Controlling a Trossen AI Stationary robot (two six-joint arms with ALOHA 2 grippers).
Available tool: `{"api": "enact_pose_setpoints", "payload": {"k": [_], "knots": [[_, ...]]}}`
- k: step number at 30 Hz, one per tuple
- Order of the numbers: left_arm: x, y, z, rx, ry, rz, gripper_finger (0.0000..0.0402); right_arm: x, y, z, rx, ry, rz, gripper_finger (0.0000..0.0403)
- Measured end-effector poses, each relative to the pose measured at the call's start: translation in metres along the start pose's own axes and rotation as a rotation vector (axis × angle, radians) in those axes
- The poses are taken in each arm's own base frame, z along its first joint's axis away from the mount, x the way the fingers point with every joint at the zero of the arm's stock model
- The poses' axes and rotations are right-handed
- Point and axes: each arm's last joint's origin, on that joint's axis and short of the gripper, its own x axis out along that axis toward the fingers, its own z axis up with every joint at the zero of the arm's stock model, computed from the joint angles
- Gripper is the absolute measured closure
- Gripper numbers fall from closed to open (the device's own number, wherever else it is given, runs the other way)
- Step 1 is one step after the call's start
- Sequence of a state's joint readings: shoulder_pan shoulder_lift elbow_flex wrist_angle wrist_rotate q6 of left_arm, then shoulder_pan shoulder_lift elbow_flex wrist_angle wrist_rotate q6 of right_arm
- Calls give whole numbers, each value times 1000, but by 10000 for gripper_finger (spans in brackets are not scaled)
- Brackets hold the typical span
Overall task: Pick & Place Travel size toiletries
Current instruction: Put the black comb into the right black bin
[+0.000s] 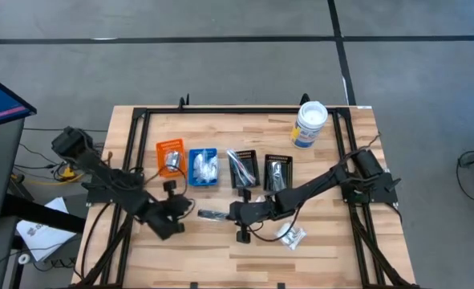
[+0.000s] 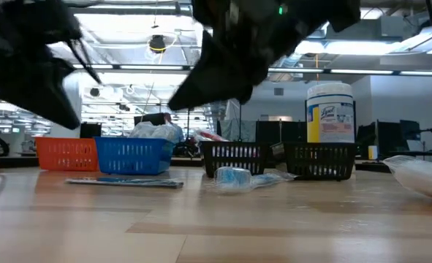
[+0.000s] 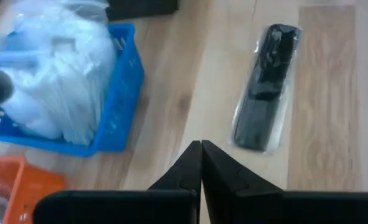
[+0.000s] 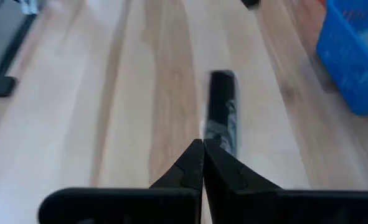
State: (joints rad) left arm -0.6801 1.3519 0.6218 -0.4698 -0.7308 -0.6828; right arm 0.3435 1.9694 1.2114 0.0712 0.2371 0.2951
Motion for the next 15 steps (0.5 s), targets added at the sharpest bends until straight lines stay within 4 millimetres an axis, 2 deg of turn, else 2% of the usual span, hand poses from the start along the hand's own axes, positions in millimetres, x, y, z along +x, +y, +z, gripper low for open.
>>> {"api": "enact_pose_setpoints", "payload": {"k": [4, 9, 15], "knots": [[-11, 10, -3, -113, -111, -52, 398, 16, -11, -6, 61, 1, -25, 398], [-12, 20, -14, -166, -163, -117, 396, 18, -24, -3, 74, 7, -47, 395], [-8, 24, -24, -212, -239, -174, 394, 16, -12, -4, 16, -12, -12, 400]]}}
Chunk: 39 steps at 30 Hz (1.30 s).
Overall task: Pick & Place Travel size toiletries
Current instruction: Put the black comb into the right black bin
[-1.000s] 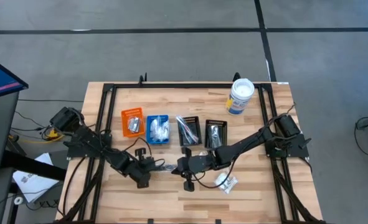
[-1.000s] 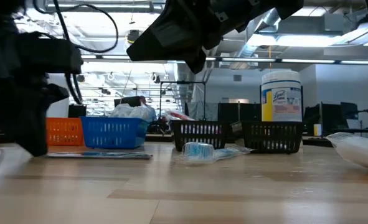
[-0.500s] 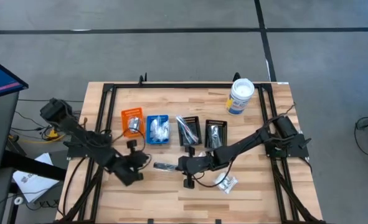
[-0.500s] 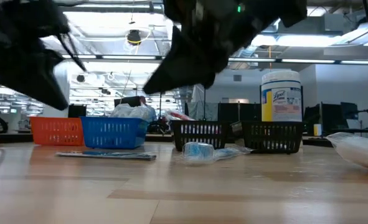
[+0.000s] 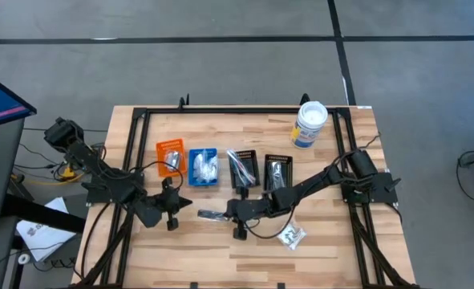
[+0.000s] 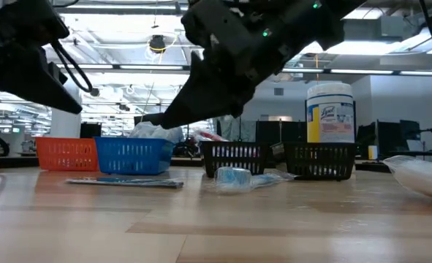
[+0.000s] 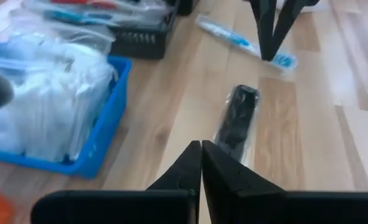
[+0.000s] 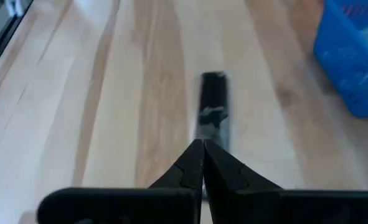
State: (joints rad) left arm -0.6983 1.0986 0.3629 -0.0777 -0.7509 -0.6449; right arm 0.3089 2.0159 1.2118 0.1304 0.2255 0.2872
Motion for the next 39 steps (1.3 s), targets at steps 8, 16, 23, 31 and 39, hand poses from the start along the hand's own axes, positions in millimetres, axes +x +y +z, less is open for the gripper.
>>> {"api": "enact_pose_setpoints", "payload": {"k": [8, 16, 23, 31, 39], "knots": [[2, -2, -2, -4, -83, -63, 395, -1, 7, -2, -21, 0, 10, 387], [2, -2, -1, -7, -87, -66, 394, 0, -4, -6, 24, 63, -28, 398], [2, -2, -1, -4, -89, -67, 396, 0, -5, -10, 38, 106, -44, 398], [2, -2, 0, -6, -91, -67, 394, -1, -2, -13, 31, 121, -33, 400], [2, -2, 0, -8, -93, -66, 395, -1, -3, -12, 32, 120, -33, 399]]}}
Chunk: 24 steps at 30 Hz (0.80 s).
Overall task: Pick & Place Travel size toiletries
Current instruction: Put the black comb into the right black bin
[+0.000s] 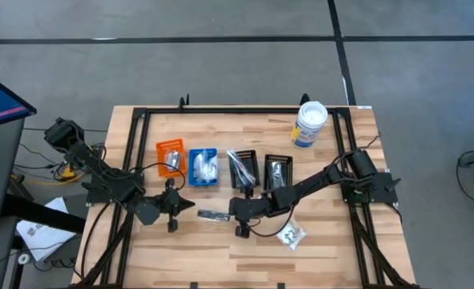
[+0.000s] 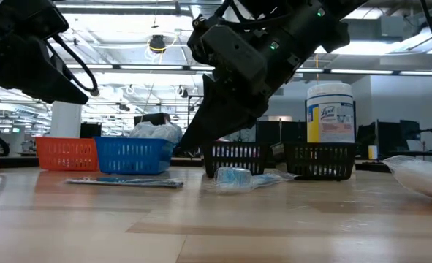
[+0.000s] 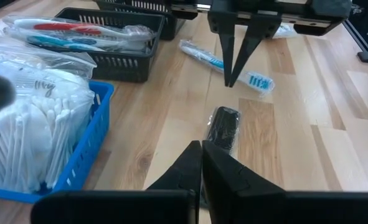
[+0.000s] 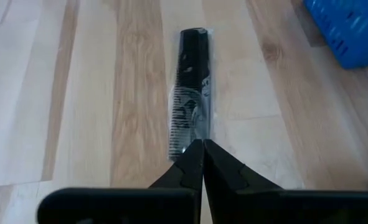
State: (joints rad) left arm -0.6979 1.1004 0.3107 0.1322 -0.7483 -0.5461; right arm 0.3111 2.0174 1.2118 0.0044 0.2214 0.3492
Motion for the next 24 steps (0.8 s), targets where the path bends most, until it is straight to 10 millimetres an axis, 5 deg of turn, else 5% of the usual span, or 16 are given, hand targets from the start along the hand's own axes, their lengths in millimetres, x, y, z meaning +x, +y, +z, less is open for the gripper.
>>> {"api": "enact_pose_setpoints", "payload": {"k": [24], "knots": [[0, -1, 0, -12, 16, -37, 395, 0, 3, 6, 51, -62, 38, 403]]}}
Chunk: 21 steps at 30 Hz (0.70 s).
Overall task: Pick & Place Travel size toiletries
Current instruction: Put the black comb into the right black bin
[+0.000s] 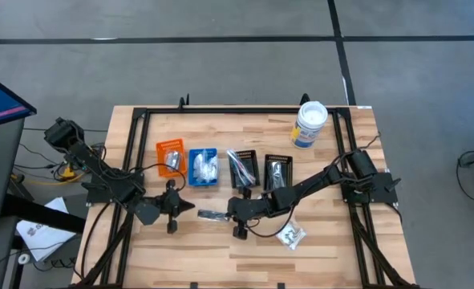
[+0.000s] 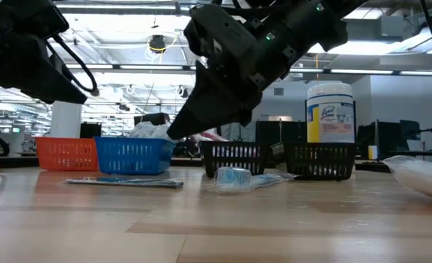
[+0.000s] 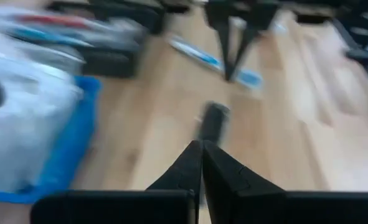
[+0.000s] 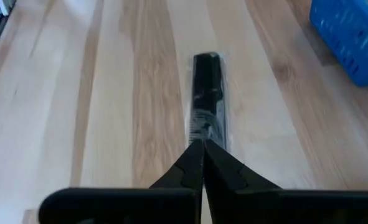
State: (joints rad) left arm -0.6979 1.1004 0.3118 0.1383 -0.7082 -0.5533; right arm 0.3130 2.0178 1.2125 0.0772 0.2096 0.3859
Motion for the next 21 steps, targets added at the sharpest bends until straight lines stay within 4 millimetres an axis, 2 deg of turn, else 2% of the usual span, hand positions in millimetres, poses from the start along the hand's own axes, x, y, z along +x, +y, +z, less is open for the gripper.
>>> {"api": "enact_pose_setpoints", "payload": {"k": [3, 9, 17, 21], "knots": [[2, -2, -2, 2, 57, -77, 400, 0, 1, 2, 5, -21, 8, 403], [20, -4, -8, 21, 123, -76, 401, 0, 1, 6, 33, -56, 20, 403], [36, -16, 1, 96, 127, -62, 401, -3, 7, 13, 22, -65, -85, 403], [39, -13, 3, 88, 136, -56, 401, -5, 10, 12, 10, -66, -118, 403]]}}
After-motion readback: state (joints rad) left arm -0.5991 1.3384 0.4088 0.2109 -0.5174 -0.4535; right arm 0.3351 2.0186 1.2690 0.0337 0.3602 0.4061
